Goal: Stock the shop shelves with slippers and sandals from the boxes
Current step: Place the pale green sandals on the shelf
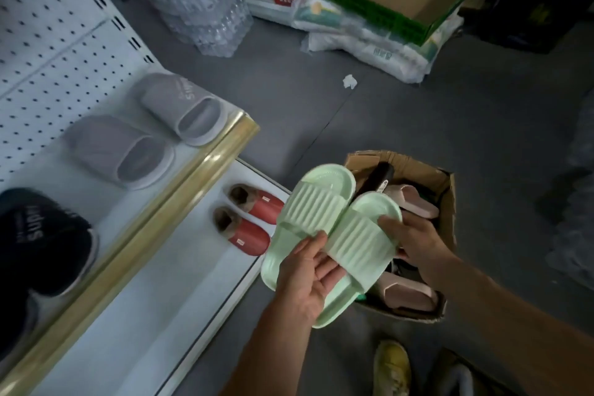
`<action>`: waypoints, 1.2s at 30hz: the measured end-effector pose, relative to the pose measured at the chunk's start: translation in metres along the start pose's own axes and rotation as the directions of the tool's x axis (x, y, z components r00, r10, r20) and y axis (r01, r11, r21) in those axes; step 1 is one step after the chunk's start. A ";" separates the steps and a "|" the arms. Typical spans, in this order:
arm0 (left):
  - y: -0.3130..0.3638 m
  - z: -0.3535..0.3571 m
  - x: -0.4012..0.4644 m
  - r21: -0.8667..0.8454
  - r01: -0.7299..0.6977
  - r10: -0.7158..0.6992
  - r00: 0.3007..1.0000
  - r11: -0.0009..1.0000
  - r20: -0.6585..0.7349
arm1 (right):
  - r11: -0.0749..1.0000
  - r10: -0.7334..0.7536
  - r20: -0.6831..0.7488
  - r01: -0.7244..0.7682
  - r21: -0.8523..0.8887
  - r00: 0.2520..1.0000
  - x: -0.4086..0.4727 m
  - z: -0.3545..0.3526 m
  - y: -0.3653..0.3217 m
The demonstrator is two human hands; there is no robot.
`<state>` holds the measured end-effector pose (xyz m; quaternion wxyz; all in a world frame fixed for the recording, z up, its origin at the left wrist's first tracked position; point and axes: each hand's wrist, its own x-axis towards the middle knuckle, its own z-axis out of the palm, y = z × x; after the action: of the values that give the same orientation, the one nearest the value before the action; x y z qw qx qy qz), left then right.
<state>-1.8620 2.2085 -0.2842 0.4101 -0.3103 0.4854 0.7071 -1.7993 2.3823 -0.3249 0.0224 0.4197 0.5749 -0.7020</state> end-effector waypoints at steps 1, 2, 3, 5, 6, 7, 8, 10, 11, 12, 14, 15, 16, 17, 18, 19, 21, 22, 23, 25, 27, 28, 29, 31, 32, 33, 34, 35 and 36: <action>0.003 -0.012 -0.012 0.024 -0.014 0.014 1.000 1.000 -0.011 | 1.000 -0.014 0.023 0.014 0.003 1.000 -0.012 0.009 0.001; 0.007 -0.026 -0.026 0.051 -0.026 0.027 0.999 0.998 -0.020 | 0.999 -0.036 0.052 0.036 0.005 0.998 -0.027 0.019 -0.002; 0.011 -0.039 -0.039 0.081 -0.035 0.038 0.999 0.996 -0.024 | 0.998 -0.062 0.087 0.061 0.015 0.994 -0.044 0.029 -0.004; 0.017 -0.066 -0.069 0.158 -0.053 0.056 0.998 0.986 -0.014 | 0.997 -0.073 0.146 0.067 0.050 0.987 -0.077 0.049 -0.011; 0.020 -0.079 -0.085 0.197 -0.063 0.066 0.998 0.978 -0.008 | 0.997 -0.061 0.176 0.053 0.054 0.983 -0.095 0.059 -0.014; 0.022 -0.091 -0.101 0.235 -0.072 0.076 0.997 0.969 -0.005 | 0.998 -0.052 0.201 0.043 0.049 0.978 -0.111 0.069 -0.016; 0.023 -0.104 -0.118 0.275 -0.082 0.086 0.996 0.958 -0.005 | 0.998 -0.047 0.214 0.039 0.039 0.976 -0.130 0.079 -0.018; 0.027 -0.128 -0.151 0.354 -0.102 0.108 0.994 0.930 0.003 | 0.998 -0.046 0.197 0.036 0.053 0.979 -0.165 0.099 -0.021; 0.029 -0.140 -0.168 0.397 -0.121 0.128 0.992 0.910 0.009 | 0.997 -0.053 0.194 0.041 0.066 0.979 -0.182 0.108 -0.022; 0.031 -0.150 -0.186 0.441 -0.146 0.155 0.988 0.886 0.014 | 0.996 -0.067 0.198 0.055 0.068 0.978 -0.201 0.118 -0.026; 0.036 -0.171 -0.221 0.529 -0.207 0.222 0.974 0.823 0.035 | 0.994 -0.111 0.186 0.105 0.041 0.976 -0.236 0.133 -0.034; 0.039 -0.179 -0.239 0.568 -0.238 0.254 0.966 0.788 0.052 | 0.991 -0.132 0.172 0.131 0.013 0.976 -0.253 0.139 -0.038; 0.042 -0.187 -0.258 0.602 -0.263 0.281 0.957 0.754 0.067 | 0.987 -0.156 0.174 0.162 -0.022 0.972 -0.267 0.144 -0.043; 0.044 -0.195 -0.275 0.626 -0.286 0.309 0.948 0.725 0.075 | 0.978 -0.182 0.183 0.196 -0.064 0.966 -0.281 0.149 -0.048; 0.047 -0.203 -0.292 0.642 -0.306 0.339 0.938 0.703 0.076 | 0.965 -0.207 0.204 0.234 -0.116 0.957 -0.294 0.154 -0.053; 0.052 -0.210 -0.308 0.654 -0.327 0.371 0.926 0.682 0.076 | 0.951 -0.226 0.226 0.265 -0.160 0.948 -0.307 0.160 -0.059; 0.062 -0.224 -0.336 0.672 -0.370 0.440 0.895 0.641 0.073 | 0.918 -0.267 0.276 0.331 -0.220 0.923 -0.329 0.172 -0.070; 0.068 -0.231 -0.350 0.676 -0.394 0.477 0.876 0.623 0.071 | 0.893 -0.284 0.299 0.364 -0.263 0.911 -0.338 0.178 -0.077; 0.075 -0.238 -0.363 0.676 -0.420 0.512 0.856 0.606 0.074 | 0.868 -0.291 0.323 0.390 -0.306 0.901 -0.350 0.184 -0.085; 0.087 -0.250 -0.389 0.682 -0.475 0.580 0.810 0.556 0.092 | 0.826 -0.291 0.395 0.437 -0.356 0.871 -0.372 0.196 -0.100; 0.100 -0.261 -0.415 0.703 -0.511 0.638 0.763 0.495 0.106 | 0.787 -0.299 0.440 0.479 -0.388 0.847 -0.395 0.206 -0.114; 0.106 -0.264 -0.427 0.713 -0.523 0.659 0.744 0.466 0.115 | 0.773 -0.300 0.455 0.493 -0.399 0.838 -0.405 0.211 -0.121; 0.113 -0.267 -0.438 0.722 -0.536 0.676 0.726 0.437 0.130 | 0.765 -0.299 0.468 0.502 -0.403 0.832 -0.415 0.215 -0.126; 0.124 -0.271 -0.457 0.744 -0.559 0.700 0.692 0.365 0.177 | 0.753 -0.301 0.497 0.523 -0.399 0.814 -0.428 0.224 -0.133; 0.129 -0.272 -0.465 0.755 -0.567 0.709 0.676 0.329 0.199 | 0.747 -0.302 0.509 0.532 -0.398 0.806 -0.432 0.228 -0.137; 0.136 -0.273 -0.472 0.764 -0.572 0.718 0.662 0.298 0.216 | 0.740 -0.305 0.517 0.541 -0.399 0.800 -0.437 0.233 -0.141; 0.142 -0.274 -0.478 0.773 -0.573 0.726 0.649 0.271 0.226 | 0.732 -0.310 0.528 0.553 -0.398 0.790 -0.441 0.237 -0.146; 0.150 -0.274 -0.483 0.779 -0.575 0.734 0.638 0.250 0.234 | 0.728 -0.317 0.537 0.564 -0.391 0.782 -0.443 0.243 -0.151; 0.157 -0.274 -0.488 0.783 -0.575 0.740 0.628 0.236 0.238 | 0.726 -0.328 0.541 0.573 -0.380 0.774 -0.445 0.248 -0.156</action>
<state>-1.7595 1.7847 0.1004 0.1184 0.0831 0.8668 0.4771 -1.7322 2.0295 0.0684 0.0886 0.0709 0.8097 -0.5758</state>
